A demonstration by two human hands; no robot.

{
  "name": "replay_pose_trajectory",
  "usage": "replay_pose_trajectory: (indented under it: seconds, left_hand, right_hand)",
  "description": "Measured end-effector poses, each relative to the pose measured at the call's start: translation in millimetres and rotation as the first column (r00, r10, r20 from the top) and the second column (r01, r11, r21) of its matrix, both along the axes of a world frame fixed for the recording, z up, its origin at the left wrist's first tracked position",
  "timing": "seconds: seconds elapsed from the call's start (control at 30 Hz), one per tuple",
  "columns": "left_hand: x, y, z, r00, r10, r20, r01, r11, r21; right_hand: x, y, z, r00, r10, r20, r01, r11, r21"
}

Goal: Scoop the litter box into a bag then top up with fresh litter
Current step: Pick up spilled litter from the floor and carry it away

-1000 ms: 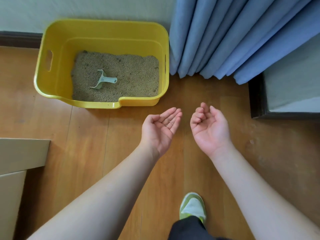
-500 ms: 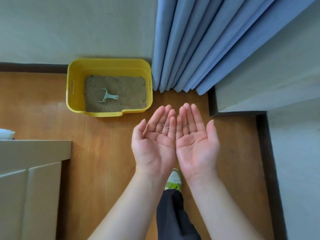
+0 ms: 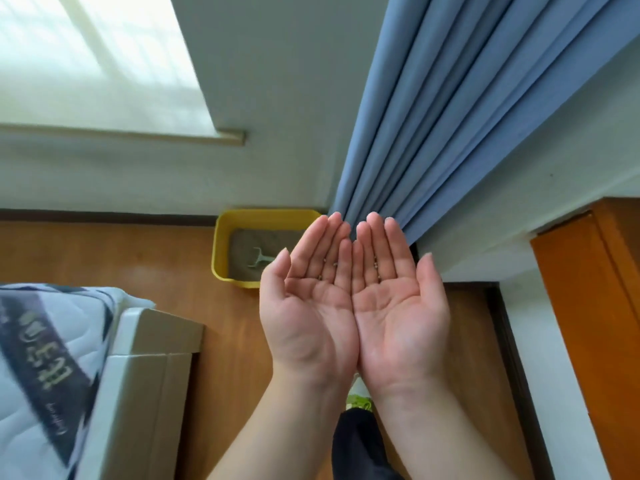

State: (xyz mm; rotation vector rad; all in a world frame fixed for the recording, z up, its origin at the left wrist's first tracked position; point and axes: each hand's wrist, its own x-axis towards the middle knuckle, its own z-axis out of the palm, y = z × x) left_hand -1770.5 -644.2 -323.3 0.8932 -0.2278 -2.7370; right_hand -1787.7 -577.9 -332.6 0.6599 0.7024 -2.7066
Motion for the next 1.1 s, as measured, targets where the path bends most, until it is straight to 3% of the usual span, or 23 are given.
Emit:
replay_pose_trajectory:
  seconds: [0.3, 0.7, 0.9, 1.1]
  left_hand:
    - [88, 10, 128, 0.998, -0.035, -0.049, 0.029, 0.994, -0.110]
    - [185, 144, 192, 0.949, -0.314, -0.040, 0.299, 0.932, -0.205]
    - [236, 270, 221, 0.840, -0.538, -0.071, 0.512, 0.829, -0.225]
    - [303, 400, 246, 0.649, -0.748, -0.142, 0.726, 0.664, -0.178]
  right_hand:
    - [84, 3, 130, 0.997, -0.005, -0.074, 0.008, 0.999, 0.049]
    - [198, 138, 190, 0.979, -0.192, -0.076, 0.195, 0.980, 0.040]
    - [261, 267, 216, 0.906, -0.401, -0.137, 0.411, 0.910, 0.055]
    - [348, 393, 244, 0.772, -0.606, -0.191, 0.632, 0.764, 0.130]
